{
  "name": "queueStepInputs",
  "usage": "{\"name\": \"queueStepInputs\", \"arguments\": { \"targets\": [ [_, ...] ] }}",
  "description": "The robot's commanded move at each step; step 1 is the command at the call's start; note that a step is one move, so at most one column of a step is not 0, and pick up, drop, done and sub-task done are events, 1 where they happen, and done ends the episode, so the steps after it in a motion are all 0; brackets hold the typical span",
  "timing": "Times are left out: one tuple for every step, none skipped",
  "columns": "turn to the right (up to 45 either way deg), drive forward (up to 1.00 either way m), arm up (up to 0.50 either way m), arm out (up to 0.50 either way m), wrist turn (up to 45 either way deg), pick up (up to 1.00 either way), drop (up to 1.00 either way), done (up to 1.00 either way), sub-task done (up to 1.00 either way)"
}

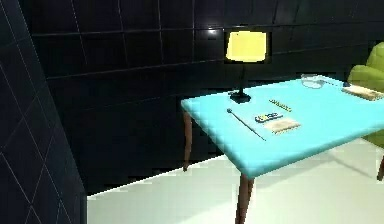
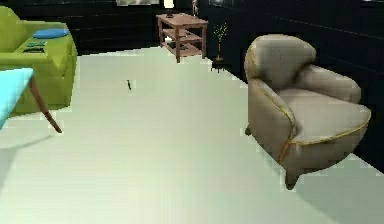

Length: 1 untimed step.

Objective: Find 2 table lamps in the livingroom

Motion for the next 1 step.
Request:
{"name": "queueStepInputs", "arguments": {
  "targets": [
    [-3.0,0.00,0.00,0.00,0.0,0.00,0.00,0.00,0.00]
  ]
}}
